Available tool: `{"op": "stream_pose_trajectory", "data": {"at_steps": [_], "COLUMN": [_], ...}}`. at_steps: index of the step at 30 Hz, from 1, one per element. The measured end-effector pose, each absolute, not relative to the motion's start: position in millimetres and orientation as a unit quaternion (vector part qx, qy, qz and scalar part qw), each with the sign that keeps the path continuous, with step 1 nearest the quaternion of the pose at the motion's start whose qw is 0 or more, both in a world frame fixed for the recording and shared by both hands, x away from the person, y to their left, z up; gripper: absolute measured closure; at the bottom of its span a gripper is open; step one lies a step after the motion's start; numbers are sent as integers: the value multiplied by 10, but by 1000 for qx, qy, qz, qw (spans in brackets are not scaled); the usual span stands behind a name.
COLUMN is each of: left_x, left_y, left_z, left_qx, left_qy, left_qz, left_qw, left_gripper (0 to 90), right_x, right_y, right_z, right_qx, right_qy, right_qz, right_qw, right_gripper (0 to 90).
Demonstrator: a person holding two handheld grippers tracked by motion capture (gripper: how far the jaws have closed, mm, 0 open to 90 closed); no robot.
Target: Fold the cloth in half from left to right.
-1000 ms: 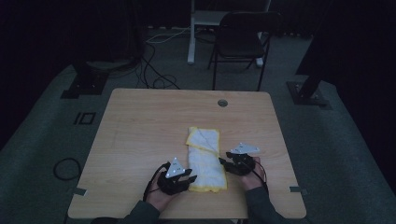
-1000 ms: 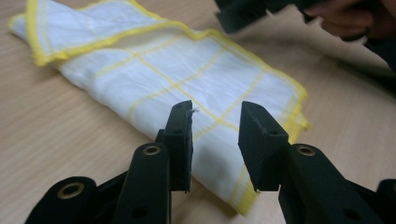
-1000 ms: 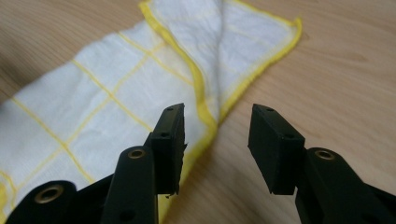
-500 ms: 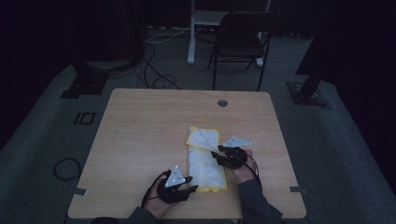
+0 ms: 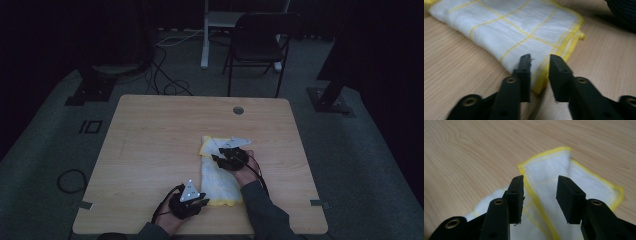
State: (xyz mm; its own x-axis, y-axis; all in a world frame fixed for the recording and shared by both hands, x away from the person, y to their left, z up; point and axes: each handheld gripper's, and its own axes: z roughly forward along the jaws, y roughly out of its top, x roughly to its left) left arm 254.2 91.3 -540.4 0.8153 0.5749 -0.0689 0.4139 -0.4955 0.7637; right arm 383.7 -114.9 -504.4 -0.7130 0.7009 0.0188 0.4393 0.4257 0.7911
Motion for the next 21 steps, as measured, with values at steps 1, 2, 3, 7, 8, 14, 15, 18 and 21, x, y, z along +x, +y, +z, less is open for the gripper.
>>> {"op": "stream_pose_trajectory", "data": {"at_steps": [1,2,3,7,8,14,15,18,21], "left_x": [2550,2556,2561,2567,2565,2548,2547,2544,2532], "left_y": [922,928,935,957,961,1003,1018,1047,1075], "left_z": [-5404,-5405,-5404,-5404,-5401,-5363,-5360,-5359,-5357], "left_qx": [859,858,858,854,853,846,844,840,837], "left_qy": [290,293,295,303,306,313,316,323,328], "left_qz": [95,94,91,87,86,91,90,90,90], "left_qw": [412,412,411,413,415,422,423,426,429], "left_gripper": [781,810,841,889,892,895,895,896,896], "right_x": [3857,3878,3899,3980,4000,4103,4134,4174,4213], "right_y": [-1111,-1074,-1035,-889,-859,-803,-813,-853,-932], "right_z": [-5053,-5066,-5084,-5170,-5190,-5236,-5232,-5204,-5177], "right_qx": [342,339,336,332,330,337,338,340,354], "right_qy": [832,835,838,850,853,855,856,853,844], "right_qz": [408,405,402,381,375,362,360,365,375], "right_qw": [157,156,153,147,148,153,153,155,147], "right_gripper": [575,574,572,564,565,651,720,815,834]}}
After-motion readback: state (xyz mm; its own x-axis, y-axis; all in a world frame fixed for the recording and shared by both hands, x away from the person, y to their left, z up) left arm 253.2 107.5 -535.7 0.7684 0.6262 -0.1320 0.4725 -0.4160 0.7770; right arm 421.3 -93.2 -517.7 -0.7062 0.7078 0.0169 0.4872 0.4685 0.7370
